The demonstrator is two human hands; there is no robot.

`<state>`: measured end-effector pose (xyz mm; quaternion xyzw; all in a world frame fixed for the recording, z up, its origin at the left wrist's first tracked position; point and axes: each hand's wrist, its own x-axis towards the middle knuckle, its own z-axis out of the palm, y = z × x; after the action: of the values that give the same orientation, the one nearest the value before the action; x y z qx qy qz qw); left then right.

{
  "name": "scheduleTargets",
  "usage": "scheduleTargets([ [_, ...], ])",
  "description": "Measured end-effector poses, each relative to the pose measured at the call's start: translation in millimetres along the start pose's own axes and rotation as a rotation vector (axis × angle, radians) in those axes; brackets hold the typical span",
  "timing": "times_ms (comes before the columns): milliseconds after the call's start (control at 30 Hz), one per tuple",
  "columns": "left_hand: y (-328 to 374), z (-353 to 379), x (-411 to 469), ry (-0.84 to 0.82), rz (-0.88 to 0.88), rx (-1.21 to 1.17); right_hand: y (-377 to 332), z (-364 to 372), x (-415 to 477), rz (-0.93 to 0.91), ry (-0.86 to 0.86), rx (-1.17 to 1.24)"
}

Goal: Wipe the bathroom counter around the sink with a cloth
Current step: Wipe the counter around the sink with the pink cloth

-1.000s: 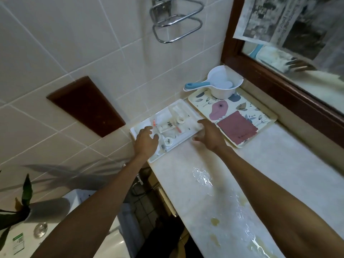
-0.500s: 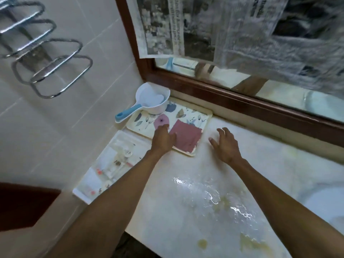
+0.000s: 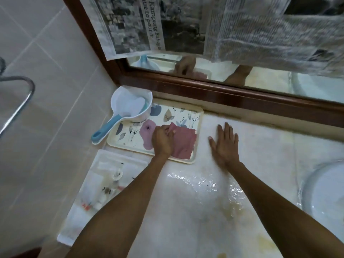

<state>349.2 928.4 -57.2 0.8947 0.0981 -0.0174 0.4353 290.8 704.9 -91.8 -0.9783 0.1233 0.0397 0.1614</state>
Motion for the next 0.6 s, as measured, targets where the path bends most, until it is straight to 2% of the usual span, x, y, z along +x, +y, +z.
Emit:
scheduleTargets([
  [133,19,-2,-3,0.019,0.048,-0.107,6,-4,2,-0.014,-0.038,0.011],
  [233,46,-4,-2,-0.048,0.091,-0.184,20,-18,4,-0.069,-0.1,0.019],
  [300,71,-4,-5,-0.105,0.183,-0.202,36,-31,4,-0.083,-0.114,0.01],
  [433,123,8,-22,-0.193,0.321,-0.232,75,-58,-1,-0.016,-0.103,0.003],
  [600,168,45,-54,-0.261,0.364,-0.308,139,-88,-13,0.046,-0.1,-0.007],
])
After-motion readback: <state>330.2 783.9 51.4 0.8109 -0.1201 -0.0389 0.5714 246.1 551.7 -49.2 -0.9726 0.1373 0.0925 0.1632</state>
